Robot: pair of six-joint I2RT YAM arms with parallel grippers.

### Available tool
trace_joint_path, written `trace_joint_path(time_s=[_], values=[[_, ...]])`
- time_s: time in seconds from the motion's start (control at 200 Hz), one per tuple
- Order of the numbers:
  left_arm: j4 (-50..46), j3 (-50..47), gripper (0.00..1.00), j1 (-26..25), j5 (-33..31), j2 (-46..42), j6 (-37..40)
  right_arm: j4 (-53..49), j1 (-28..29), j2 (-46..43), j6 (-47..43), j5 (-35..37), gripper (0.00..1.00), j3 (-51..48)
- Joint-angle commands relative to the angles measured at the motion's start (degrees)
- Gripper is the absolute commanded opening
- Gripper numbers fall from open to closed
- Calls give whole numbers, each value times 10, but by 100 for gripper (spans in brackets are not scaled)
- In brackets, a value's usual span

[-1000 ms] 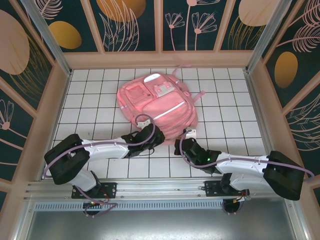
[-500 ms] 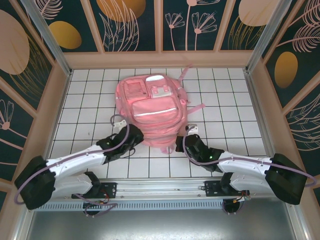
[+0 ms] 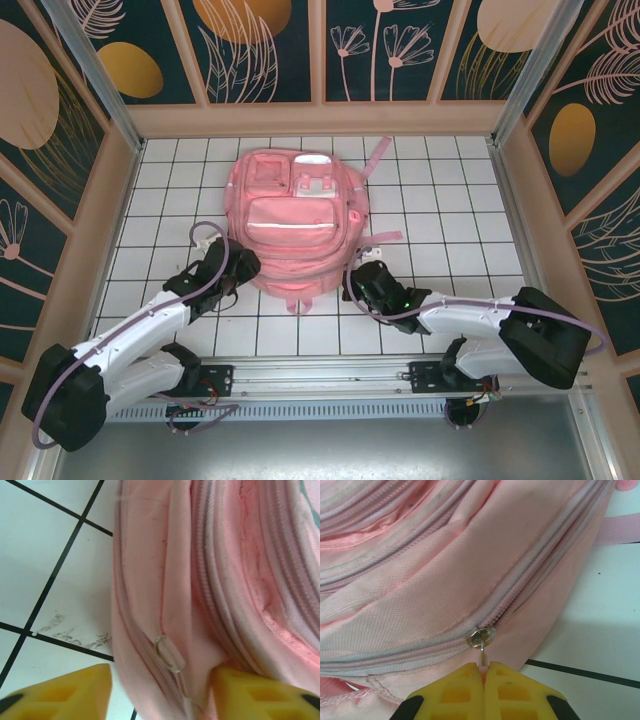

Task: Pack the student bag

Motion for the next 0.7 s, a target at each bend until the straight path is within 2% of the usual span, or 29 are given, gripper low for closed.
trace_joint_path(time_s=[0.0, 0.125, 0.285, 0.51, 0.696], values=[[39, -12, 62, -1, 62, -44, -30, 20, 8, 9, -10, -8, 0, 17], [49, -29, 64, -27, 76, -102, -99, 30, 21, 24, -11, -7, 0, 27], [63, -19, 64, -110, 43, -107, -174, 48, 24, 33, -12, -2, 0, 25], [209, 2, 65, -187, 78, 30, -233, 70, 25, 24, -13, -8, 0, 5], [179, 96, 73, -228, 71, 159, -245, 74, 26, -6, -20, -3, 0, -10]])
